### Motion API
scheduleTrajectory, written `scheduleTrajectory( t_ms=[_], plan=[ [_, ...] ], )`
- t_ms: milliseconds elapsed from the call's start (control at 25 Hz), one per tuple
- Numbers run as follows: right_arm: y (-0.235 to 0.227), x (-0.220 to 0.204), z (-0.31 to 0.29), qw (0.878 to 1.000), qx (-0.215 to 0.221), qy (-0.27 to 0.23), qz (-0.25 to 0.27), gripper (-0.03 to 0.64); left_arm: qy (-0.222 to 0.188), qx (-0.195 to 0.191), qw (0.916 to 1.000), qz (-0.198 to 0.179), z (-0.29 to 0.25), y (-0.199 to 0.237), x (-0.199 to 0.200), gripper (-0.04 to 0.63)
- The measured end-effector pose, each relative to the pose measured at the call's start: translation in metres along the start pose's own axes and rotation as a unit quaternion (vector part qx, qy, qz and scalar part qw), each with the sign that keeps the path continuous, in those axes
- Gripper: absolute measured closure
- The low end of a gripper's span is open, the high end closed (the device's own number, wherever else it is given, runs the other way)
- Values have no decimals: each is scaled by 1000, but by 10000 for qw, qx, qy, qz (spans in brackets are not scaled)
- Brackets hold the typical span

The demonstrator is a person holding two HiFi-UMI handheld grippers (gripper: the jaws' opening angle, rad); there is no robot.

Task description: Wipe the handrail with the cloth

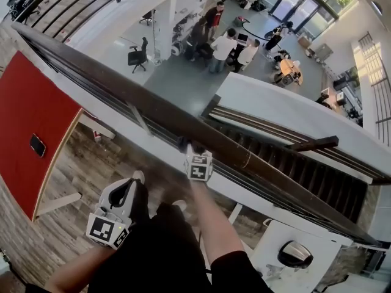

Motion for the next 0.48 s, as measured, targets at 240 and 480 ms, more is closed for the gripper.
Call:
scheduleTrajectory(
  t_ms=[240,480],
  plan=[
    [-13,-8,8,10000,-51,25,-6,496,36,-105,9999,-16,-7,-10,-1,597],
    [-25,-16,15,9998,-160,-9,-111,497,-44,-80,9999,-67,-24,-7,8,597]
  ],
)
Point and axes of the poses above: the fingertips, and each gripper's own axes: z backward along the fingers, y to its left, x out of its top, the point moved 2 cm from there along z, backward along the fingers, and after that the axes turned 4 degrees about z, right-handed, at the moved point
